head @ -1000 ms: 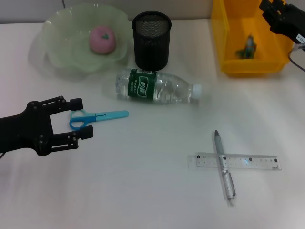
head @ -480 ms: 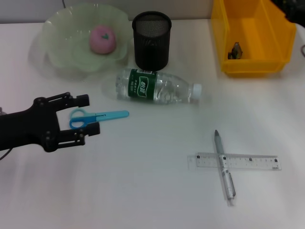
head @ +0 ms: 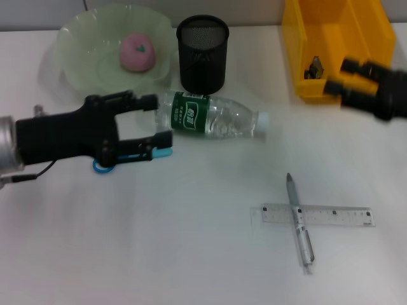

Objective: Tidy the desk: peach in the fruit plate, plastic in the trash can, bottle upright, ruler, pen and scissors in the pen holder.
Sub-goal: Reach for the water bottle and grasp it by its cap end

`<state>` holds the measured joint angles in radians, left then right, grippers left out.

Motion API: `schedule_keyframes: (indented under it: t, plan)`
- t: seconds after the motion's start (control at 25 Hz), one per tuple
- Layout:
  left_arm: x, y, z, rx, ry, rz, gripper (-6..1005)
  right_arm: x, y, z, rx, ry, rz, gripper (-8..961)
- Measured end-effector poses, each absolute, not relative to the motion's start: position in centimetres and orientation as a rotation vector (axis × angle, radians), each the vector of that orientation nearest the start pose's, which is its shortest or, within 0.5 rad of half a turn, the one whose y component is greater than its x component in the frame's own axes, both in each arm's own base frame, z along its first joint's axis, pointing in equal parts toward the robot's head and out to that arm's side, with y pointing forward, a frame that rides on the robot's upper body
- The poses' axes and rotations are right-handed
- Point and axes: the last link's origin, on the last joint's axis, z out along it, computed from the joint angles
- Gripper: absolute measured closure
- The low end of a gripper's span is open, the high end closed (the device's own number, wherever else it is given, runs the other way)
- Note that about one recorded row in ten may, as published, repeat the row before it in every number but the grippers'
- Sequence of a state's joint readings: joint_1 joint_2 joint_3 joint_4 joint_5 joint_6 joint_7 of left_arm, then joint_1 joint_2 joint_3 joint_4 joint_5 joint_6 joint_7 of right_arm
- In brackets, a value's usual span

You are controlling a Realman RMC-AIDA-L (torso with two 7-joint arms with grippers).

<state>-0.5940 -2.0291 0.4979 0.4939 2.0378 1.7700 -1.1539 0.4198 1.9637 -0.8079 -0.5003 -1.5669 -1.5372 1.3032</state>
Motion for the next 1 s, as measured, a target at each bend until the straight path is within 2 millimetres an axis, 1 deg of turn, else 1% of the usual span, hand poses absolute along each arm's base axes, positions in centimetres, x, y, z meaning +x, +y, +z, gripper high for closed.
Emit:
schedule_keyframes:
  t: [0.04, 0.08, 0.12, 0.16, 0.2, 0.24, 0.28, 0.32, 0.36, 0.4, 0.48, 0.52, 0.6, 0.64, 0.72, 0.76, 0.8, 0.88, 0.92, 0.96, 1.0]
  plan:
    - [-24.9, 31.9, 1.3, -2.768, -0.374, -0.967, 217, 29.6, 31.6, 3.7, -2.486, 0.672, 0.926, 142]
    - [-24.4, 32.4, 1.1, -2.774, -0.365, -0.96, 217, 30.4, 30.6, 2.9, -2.55, 0.625, 0.829, 113]
    - [-23.3, 33.6, 0.6, -2.789, -0.354, -0.931, 217, 30.4, 30.6, 2.9, -2.55, 0.625, 0.829, 113]
    - [-23.3, 33.6, 0.6, -2.789, -0.354, -0.931, 218, 31.2, 29.9, 2.3, -2.581, 0.591, 0.753, 113]
    - [-22.1, 34.8, 0.0, -2.813, -0.341, -0.888, 218, 31.2, 29.9, 2.3, -2.581, 0.591, 0.753, 113]
    - [-22.1, 34.8, 0.0, -2.813, -0.341, -0.888, 218, 31.6, 29.7, 2.1, -2.586, 0.579, 0.72, 113]
    - [-22.1, 34.8, 0.0, -2.813, -0.341, -0.888, 218, 32.5, 29.3, 1.7, -2.565, 0.568, 0.661, 113]
    - [-21.3, 35.7, -0.4, -2.832, -0.333, -0.841, 218, 32.8, 29.2, 1.7, -2.558, 0.568, 0.647, 113]
    - [-21.3, 35.7, -0.4, -2.832, -0.333, -0.841, 219, 32.8, 29.2, 1.7, -2.558, 0.568, 0.647, 113]
    - [-18.9, 37.6, -1.6, -2.881, -0.279, -0.709, 220, 33.3, 29.2, 1.6, -2.539, 0.573, 0.617, 113]
    - [-16.9, 38.8, -2.5, -2.922, -0.222, -0.603, 222, 33.9, 29.0, 1.2, -2.525, 0.593, 0.574, 113]
    - [-15.9, 39.3, -2.9, -2.94, -0.196, -0.555, 223, 33.9, 29.0, 1.2, -2.525, 0.593, 0.574, 113]
    - [-15.9, 39.3, -2.9, -2.94, -0.196, -0.555, 225, 34.2, 28.9, 0.9, -2.528, 0.603, 0.552, 113]
    - [-12.9, 40.5, -4.9, -2.992, -0.093, -0.378, 226, 34.3, 28.9, 0.7, -2.529, 0.607, 0.544, 113]
    - [-12.0, 41.0, -5.7, -2.987, -0.053, -0.302, 227, 34.4, 28.8, 0.6, -2.526, 0.611, 0.534, 113]
    - [-12.0, 41.0, -5.7, -2.987, -0.053, -0.302, 228, 34.4, 28.8, 0.6, -2.526, 0.611, 0.534, 113]
    - [-10.9, 41.5, -7.2, -2.969, 0.026, -0.166, 229, 34.4, 28.8, 0.5, -2.526, 0.61, 0.532, 113]
    - [-10.1, 41.8, -8.3, -2.951, 0.078, -0.071, 231, 34.4, 28.8, 0.6, -2.524, 0.61, 0.531, 113]
    - [-10.1, 41.8, -8.3, -2.951, 0.078, -0.071, 232, 34.4, 28.8, 0.6, -2.524, 0.61, 0.531, 113]
    - [-9.8, 41.9, -9.1, -2.936, 0.117, -0.002, 233, 34.5, 28.8, 0.6, -2.522, 0.61, 0.531, 113]
    - [-9.8, 41.9, -9.1, -2.936, 0.117, -0.002, 234, 34.5, 28.8, 0.6, -2.522, 0.61, 0.531, 113]
